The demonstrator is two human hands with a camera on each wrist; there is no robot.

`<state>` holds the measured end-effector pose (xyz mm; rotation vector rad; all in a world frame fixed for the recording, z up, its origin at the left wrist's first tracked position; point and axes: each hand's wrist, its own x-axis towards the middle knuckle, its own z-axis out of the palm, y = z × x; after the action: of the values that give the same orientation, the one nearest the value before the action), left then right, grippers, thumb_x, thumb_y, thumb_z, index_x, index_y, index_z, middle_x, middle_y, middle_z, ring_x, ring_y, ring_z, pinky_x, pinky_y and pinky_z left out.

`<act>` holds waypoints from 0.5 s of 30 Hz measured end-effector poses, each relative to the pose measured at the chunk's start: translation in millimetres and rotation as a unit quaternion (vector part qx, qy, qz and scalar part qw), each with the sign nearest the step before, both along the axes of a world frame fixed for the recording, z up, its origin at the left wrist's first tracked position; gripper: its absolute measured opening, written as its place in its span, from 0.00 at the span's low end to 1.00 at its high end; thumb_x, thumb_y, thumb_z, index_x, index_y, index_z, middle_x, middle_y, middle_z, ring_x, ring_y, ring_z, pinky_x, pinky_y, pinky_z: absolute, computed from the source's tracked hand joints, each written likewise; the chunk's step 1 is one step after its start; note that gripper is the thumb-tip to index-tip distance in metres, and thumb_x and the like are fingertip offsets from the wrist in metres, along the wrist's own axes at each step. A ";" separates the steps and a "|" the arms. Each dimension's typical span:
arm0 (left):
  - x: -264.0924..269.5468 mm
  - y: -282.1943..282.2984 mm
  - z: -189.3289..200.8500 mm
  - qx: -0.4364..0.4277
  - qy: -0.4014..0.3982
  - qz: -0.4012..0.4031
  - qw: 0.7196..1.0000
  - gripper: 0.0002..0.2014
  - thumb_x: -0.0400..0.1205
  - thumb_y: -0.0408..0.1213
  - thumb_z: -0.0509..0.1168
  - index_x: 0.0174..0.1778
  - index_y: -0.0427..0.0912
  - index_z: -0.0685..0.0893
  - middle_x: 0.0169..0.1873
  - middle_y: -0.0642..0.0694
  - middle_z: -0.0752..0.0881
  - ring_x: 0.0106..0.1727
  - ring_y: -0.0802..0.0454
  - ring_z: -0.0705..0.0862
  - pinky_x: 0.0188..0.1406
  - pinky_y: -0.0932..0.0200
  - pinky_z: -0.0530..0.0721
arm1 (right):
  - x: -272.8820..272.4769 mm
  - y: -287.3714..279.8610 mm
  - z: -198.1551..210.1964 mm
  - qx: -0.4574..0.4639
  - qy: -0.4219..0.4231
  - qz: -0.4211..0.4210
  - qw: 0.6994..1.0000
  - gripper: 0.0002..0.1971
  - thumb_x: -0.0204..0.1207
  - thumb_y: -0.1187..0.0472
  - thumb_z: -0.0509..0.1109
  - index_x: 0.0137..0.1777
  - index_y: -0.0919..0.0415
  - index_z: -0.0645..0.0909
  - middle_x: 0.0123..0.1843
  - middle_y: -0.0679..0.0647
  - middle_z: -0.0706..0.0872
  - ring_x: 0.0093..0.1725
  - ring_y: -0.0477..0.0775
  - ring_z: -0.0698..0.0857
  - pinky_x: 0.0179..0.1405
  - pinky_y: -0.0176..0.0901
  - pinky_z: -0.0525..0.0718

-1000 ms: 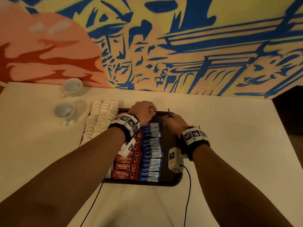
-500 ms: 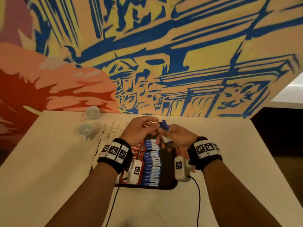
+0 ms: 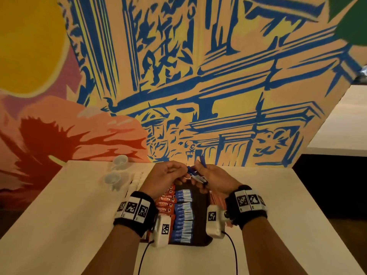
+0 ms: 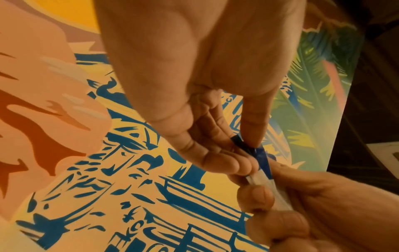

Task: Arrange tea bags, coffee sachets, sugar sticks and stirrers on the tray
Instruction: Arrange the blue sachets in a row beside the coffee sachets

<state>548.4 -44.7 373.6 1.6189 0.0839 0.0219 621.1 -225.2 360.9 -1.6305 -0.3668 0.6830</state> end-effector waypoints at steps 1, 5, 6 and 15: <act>-3.9 -1.6 1.1 -0.003 -0.004 -0.001 1.000 0.06 0.85 0.32 0.68 0.52 0.35 0.88 0.43 0.36 0.92 0.41 0.49 0.88 0.47 0.57 0.86 | -2.7 -1.3 0.3 -0.003 -0.012 0.004 1.000 0.26 0.88 0.40 0.58 0.51 0.64 0.84 0.38 0.56 0.85 0.32 0.49 0.78 0.28 0.40 0.76; -16.2 -8.2 1.7 -0.011 -0.013 0.005 1.000 0.11 0.82 0.40 0.70 0.53 0.36 0.90 0.43 0.38 0.92 0.43 0.47 0.90 0.49 0.57 0.88 | -15.9 -6.4 -0.3 -0.030 -0.055 -0.006 0.998 0.20 0.89 0.45 0.59 0.47 0.59 0.83 0.38 0.54 0.85 0.33 0.49 0.77 0.31 0.41 0.76; -18.4 -9.9 -0.1 -0.008 -0.017 0.007 1.000 0.11 0.82 0.40 0.71 0.52 0.36 0.90 0.43 0.38 0.92 0.43 0.47 0.90 0.49 0.57 0.88 | -19.5 -7.4 -1.7 -0.031 -0.058 -0.014 0.998 0.20 0.89 0.45 0.59 0.47 0.59 0.82 0.38 0.54 0.85 0.33 0.49 0.76 0.30 0.41 0.76; -29.1 -18.2 -12.5 0.023 -0.017 0.006 1.000 0.07 0.85 0.33 0.68 0.53 0.35 0.90 0.42 0.39 0.93 0.44 0.47 0.91 0.45 0.62 0.87 | -30.2 -18.2 -14.2 -0.074 -0.055 -0.036 0.995 0.19 0.90 0.47 0.59 0.43 0.57 0.81 0.36 0.55 0.74 0.28 0.46 0.69 0.30 0.39 0.68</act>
<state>519.4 -62.9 361.2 1.6635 0.0677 0.0601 590.9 -243.4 346.6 -1.8179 -0.3423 0.5790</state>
